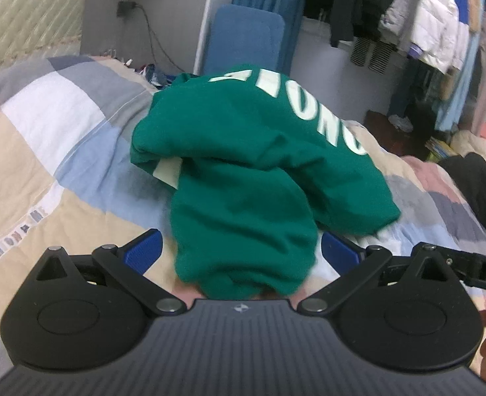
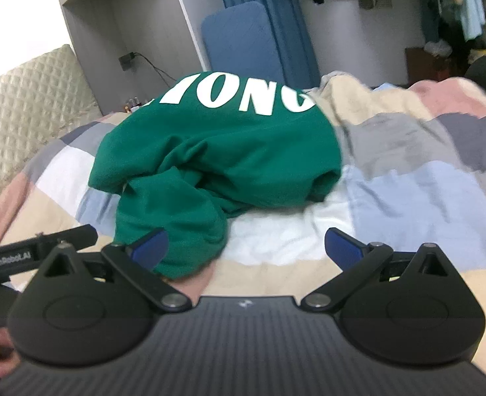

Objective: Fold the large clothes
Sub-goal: 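Reach both grippers into the green hoodie and close on its fabric, then lift the hoodie with both grippers and shake it out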

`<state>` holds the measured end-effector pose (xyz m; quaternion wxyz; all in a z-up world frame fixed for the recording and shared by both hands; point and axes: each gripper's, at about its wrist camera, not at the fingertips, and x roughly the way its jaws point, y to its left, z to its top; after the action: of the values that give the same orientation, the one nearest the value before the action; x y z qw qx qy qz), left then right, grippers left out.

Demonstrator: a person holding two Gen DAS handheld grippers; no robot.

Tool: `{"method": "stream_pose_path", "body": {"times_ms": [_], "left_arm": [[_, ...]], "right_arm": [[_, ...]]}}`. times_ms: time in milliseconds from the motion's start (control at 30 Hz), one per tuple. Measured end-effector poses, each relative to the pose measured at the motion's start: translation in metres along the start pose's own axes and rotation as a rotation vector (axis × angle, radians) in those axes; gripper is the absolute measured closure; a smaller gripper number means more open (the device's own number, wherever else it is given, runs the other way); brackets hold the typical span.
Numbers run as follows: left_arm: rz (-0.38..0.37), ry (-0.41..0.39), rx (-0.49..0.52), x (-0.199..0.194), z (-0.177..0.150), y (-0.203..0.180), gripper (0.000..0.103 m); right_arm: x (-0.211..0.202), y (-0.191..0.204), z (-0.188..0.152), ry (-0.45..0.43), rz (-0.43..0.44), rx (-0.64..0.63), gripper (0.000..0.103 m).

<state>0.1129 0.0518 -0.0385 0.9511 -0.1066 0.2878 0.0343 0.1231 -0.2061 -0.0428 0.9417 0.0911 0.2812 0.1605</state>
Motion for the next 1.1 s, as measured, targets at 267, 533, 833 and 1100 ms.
{"method": "stream_pose_path", "body": {"times_ms": [267,533,833,1100], "left_arm": [[0.067,0.087,-0.068,0.058,0.031,0.048,0.001],[-0.018,0.173,-0.15,0.112,0.022,0.058,0.013],[-0.122,0.234,-0.215,0.159,0.01,0.058,0.069],[-0.33,0.13,-0.219,0.116,0.024,0.041,0.091]], "right_arm": [[0.071,0.011,0.019,0.037,0.117,0.032,0.005],[0.128,0.009,0.01,0.119,0.201,0.077,0.016],[0.168,0.011,-0.007,0.167,0.311,0.022,0.053],[0.136,0.014,0.015,0.117,0.335,0.01,0.094]]}}
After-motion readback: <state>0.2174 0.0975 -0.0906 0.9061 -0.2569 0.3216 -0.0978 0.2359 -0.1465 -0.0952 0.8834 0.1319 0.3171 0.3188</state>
